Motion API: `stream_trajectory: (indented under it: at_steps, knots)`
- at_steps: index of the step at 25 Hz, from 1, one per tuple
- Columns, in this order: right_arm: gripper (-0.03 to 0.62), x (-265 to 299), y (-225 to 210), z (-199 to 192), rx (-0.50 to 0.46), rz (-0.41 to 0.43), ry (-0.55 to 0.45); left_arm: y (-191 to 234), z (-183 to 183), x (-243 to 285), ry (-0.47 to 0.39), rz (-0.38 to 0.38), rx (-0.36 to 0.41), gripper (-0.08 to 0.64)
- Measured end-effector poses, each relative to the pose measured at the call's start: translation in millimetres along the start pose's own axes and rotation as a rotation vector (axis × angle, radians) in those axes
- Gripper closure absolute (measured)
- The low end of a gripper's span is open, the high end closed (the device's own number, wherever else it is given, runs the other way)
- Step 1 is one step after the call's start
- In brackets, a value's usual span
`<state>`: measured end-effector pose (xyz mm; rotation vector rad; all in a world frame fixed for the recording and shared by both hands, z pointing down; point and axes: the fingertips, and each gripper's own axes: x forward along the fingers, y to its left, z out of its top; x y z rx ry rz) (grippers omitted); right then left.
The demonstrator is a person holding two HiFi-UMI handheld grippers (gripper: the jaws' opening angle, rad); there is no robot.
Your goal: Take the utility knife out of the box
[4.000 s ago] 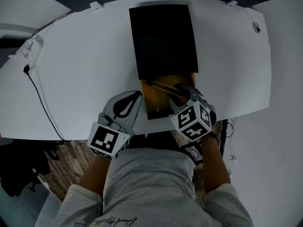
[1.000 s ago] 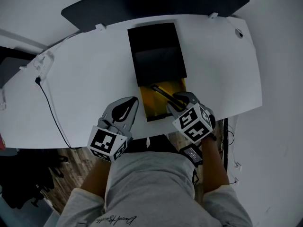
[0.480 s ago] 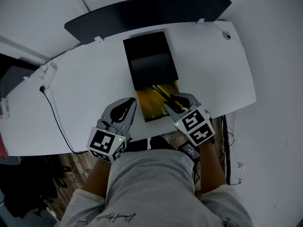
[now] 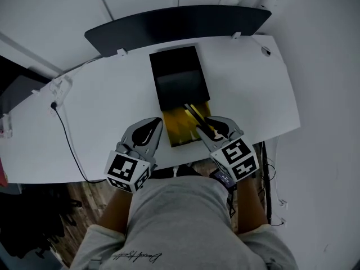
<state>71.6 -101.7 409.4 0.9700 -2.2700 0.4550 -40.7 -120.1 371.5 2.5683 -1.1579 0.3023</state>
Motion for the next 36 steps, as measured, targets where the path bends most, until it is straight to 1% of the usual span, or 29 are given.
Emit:
stream_trajectory:
  at_steps: [4,10,25,32,36]
  knots:
    - [0.46,-8.3,-0.2,3.7,0.038,0.008,-0.031,-3.9,5.7,-3.1,-0.012,0.007,0.002,0.56]
    - [0.46,-10.2,-0.9,10.2,0.032,0.003,-0.056,-4.9,11.7,-2.5,-0.021,0.014,0.006,0.56]
    - [0.46,-7.9,1.0,10.8,0.031,0.017,-0.066,-9.7,12.7,-4.1,-0.016,0.016,0.023,0.56]
    - [0.46,-6.6,2.4,10.1,0.025,0.021,-0.057,-9.7,10.6,-5.8,-0.009,0.017,0.023,0.56]
    - [0.46,-5.1,1.0,5.8,0.037,0.016,-0.046,-9.0,11.3,-8.5,-0.011,0.016,0.025,0.558]
